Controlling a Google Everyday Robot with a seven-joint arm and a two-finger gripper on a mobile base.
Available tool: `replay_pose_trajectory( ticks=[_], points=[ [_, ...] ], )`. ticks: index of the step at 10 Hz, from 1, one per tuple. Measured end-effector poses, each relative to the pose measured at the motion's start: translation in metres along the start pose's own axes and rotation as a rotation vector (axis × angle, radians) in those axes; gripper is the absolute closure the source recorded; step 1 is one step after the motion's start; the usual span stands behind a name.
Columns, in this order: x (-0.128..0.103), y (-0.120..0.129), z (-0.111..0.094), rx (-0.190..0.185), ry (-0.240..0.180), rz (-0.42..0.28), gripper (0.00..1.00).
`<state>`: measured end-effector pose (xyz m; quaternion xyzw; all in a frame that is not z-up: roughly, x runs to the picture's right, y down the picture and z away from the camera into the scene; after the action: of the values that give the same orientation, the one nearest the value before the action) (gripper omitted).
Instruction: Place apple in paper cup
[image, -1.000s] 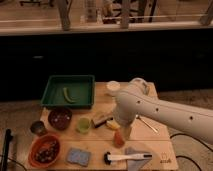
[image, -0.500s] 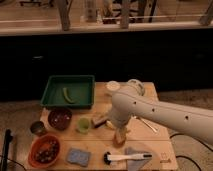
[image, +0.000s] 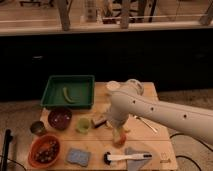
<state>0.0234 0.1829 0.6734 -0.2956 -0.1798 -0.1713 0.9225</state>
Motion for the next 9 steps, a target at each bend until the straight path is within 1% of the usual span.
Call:
replay_pose_trajectory(
  ticks=[2,4,7,9],
  points=[
    [0.011,0.007,0.014,-0.015,-0.006,0.006,0.20],
    [0.026,0.017,0.038,-0.032,-0.027,0.017,0.20],
    [0.036,0.026,0.055,-0.045,-0.049,0.024,0.20],
    [0.044,0.031,0.067,-0.044,-0.064,0.025,0.20]
  ],
)
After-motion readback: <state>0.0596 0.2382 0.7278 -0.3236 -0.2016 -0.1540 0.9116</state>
